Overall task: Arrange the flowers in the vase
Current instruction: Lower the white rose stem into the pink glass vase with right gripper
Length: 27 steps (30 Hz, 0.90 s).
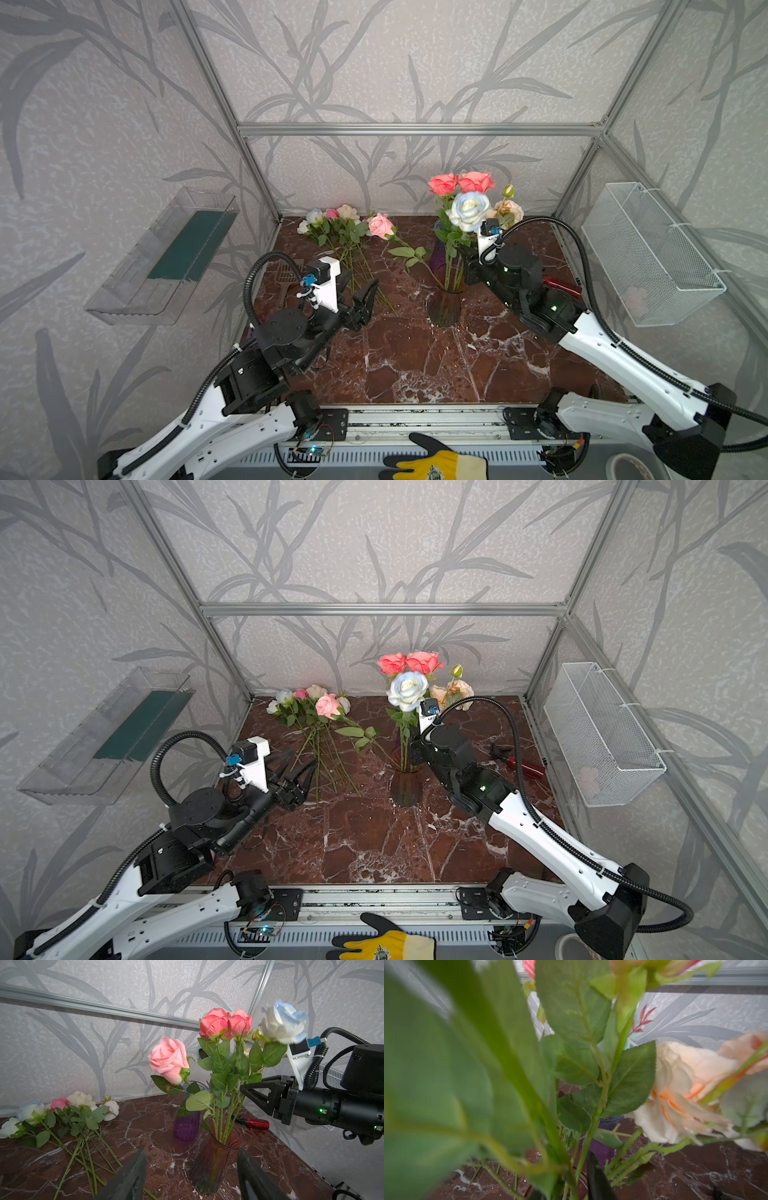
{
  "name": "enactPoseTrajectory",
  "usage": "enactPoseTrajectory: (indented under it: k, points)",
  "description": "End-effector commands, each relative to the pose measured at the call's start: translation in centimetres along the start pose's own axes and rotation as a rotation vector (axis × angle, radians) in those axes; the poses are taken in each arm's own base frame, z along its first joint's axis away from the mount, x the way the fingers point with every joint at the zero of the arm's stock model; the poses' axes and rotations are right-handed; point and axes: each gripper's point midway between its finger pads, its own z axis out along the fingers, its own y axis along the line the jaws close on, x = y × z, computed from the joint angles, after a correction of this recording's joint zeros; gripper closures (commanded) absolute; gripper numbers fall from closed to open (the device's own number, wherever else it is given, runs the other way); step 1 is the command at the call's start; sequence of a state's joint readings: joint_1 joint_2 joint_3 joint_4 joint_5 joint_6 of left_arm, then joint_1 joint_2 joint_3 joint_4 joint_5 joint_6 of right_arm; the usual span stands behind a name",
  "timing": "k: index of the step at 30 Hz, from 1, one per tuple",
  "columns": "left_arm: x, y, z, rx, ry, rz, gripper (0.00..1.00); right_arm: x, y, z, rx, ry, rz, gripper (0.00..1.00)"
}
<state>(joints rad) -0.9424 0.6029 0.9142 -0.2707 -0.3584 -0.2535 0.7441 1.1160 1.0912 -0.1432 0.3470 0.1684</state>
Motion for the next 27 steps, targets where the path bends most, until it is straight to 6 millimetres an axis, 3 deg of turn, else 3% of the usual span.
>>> enactPoseTrajectory:
  k: [1, 5, 15, 22, 27]
  points:
    - [-0.7, 1.1, 0.0, -0.066, -0.040, -0.012, 0.30, -0.8, -0.5, -0.8, 0.007, -0.037, 0.045, 0.65]
    - [-0.6, 1.9, -0.1, -0.109, -0.055, -0.022, 0.30, 0.1, -0.7, -1.2, 0.007, -0.007, 0.062, 0.60]
    - [1.6, 2.1, 0.6, -0.114, -0.008, -0.033, 0.29, 3.4, -1.1, -2.1, -0.006, 0.054, 0.101, 0.62]
    - [3.4, 4.5, 1.2, -0.253, 0.057, 0.009, 0.26, 1.6, -1.7, -6.0, -0.044, 0.023, 0.150, 0.53]
    - [5.1, 8.0, 2.3, -0.379, 0.171, -0.078, 0.26, 1.3, -2.2, -8.5, -0.061, 0.025, 0.176, 0.52]
